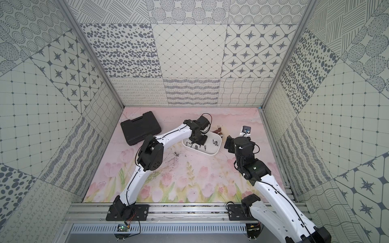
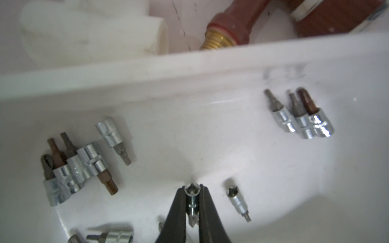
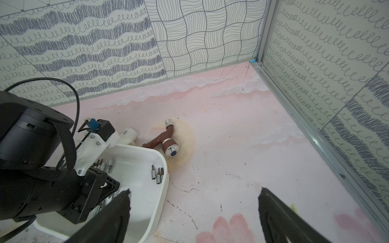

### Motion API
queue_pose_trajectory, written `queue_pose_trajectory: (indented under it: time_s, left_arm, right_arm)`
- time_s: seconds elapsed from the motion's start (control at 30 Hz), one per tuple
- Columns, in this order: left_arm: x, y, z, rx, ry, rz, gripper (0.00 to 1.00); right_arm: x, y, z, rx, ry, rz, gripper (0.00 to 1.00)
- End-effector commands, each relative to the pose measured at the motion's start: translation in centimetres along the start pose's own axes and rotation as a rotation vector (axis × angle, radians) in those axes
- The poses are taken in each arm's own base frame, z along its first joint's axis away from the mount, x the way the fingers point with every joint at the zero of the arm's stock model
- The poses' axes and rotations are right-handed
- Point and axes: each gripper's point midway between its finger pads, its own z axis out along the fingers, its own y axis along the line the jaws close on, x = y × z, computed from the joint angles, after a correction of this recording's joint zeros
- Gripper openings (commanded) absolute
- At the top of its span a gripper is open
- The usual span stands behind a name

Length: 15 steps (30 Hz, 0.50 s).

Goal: Put the bit on the desktop into the storage box
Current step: Place the screwdriver bit in the storage box.

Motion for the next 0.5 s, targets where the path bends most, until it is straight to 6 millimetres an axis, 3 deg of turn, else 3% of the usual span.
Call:
queue_pose_trajectory:
  time_s: [0.0,0.23,0.47]
  left_arm:
    - [0.2,-0.4,-0.8,-0.005,0.006,0.029,0.08]
    - [-0.1,-0.5,-2.5,0.002,-0.028,0.031,0.29]
    - [-0.4,-0.9,-6.5,0.037,-0.112,0.022,0.52]
  right_arm:
    - [-1.0,0.1,-0.3,-0.014,-0.044,0.031,0.97]
    - [-1.7,0.0,-0.8,-0.02,-0.065,-0.001,0.97]
    - [-2.4,0.4,-1.4,-0.049,-0.084,-0.016,0.97]
